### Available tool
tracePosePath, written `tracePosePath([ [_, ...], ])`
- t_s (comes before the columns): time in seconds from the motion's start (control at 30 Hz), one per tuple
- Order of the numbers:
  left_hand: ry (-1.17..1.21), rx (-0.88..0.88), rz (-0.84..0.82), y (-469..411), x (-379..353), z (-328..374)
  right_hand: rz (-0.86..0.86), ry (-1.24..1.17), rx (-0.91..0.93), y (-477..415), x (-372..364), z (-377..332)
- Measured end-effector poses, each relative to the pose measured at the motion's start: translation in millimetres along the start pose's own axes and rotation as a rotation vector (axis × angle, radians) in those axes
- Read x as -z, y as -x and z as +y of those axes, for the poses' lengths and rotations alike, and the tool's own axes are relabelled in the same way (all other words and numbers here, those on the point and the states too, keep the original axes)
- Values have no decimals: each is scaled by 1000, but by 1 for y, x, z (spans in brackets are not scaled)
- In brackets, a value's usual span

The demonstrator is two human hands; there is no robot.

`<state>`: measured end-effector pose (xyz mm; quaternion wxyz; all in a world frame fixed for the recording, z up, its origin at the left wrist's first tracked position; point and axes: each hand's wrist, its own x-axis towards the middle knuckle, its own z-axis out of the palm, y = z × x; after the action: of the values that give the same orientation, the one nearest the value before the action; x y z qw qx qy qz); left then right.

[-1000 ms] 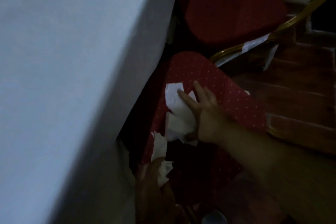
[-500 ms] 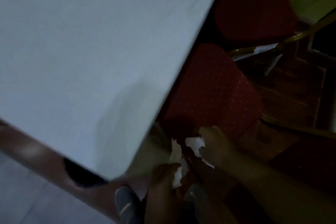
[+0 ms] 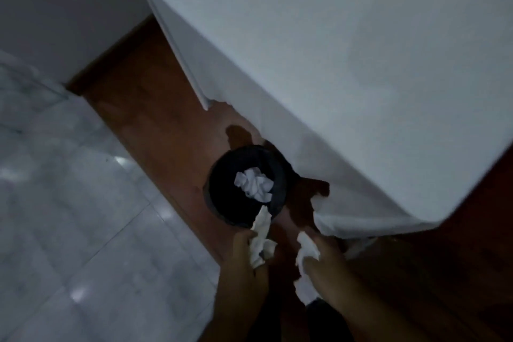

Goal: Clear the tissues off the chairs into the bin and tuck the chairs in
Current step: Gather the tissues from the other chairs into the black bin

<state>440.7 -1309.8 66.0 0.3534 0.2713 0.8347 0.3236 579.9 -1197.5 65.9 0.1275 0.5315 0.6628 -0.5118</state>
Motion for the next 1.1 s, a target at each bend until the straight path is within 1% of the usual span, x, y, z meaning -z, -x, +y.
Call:
tracePosePath([
  [0.03, 14, 35, 13, -15, 5, -6, -36, -16, -64, -22, -11, -16],
  [0.07, 30, 85, -7, -29, 8, -16, -45, -112, -105, -47, -26, -24],
  [0.1, 68, 130, 17, -48, 7, -30, -77, -214, -192, -70, -38, -33],
  [0.13, 101, 171, 45, -69, 4, -44, -73, -319, -233, -96, -54, -33],
  [0.17, 117, 217, 50, -88, -1, -59, -71, -336, -271, -117, -65, -36],
  [0.23, 89, 285, 2, -119, -12, -86, -35, -388, -320, -158, -89, -34],
  [0.27, 109, 291, -27, -135, -16, -95, -8, -413, -326, -179, -101, -32],
  [0.33, 211, 308, -94, -166, -22, -109, 7, -546, -353, -207, -118, -32],
  [0.4, 301, 393, -165, -189, -25, -122, -9, -682, -369, -225, -127, -31],
  [0.47, 251, 470, -221, -200, -22, -128, -64, -656, -369, -231, -131, -31],
  [0.53, 166, 441, -264, -196, -15, -128, -106, -577, -344, -223, -126, -30],
  [0.63, 88, 327, -286, -170, 2, -104, -117, -417, -221, -182, -100, -35],
  [0.7, 79, 292, -274, -142, 13, -78, -104, -326, -137, -139, -72, -42],
  [0.83, 81, 179, -297, -68, 31, -3, -75, -25, -51, -28, 1, -56],
  [0.93, 61, 121, -340, -9, 32, 57, -56, 61, 37, 62, 66, -57],
  [1.0, 20, 55, -358, 27, 24, 102, 11, 164, 102, 115, 106, -49],
  [1.1, 0, -87, -364, 77, -12, 163, 165, 321, 216, 177, 164, -19],
])
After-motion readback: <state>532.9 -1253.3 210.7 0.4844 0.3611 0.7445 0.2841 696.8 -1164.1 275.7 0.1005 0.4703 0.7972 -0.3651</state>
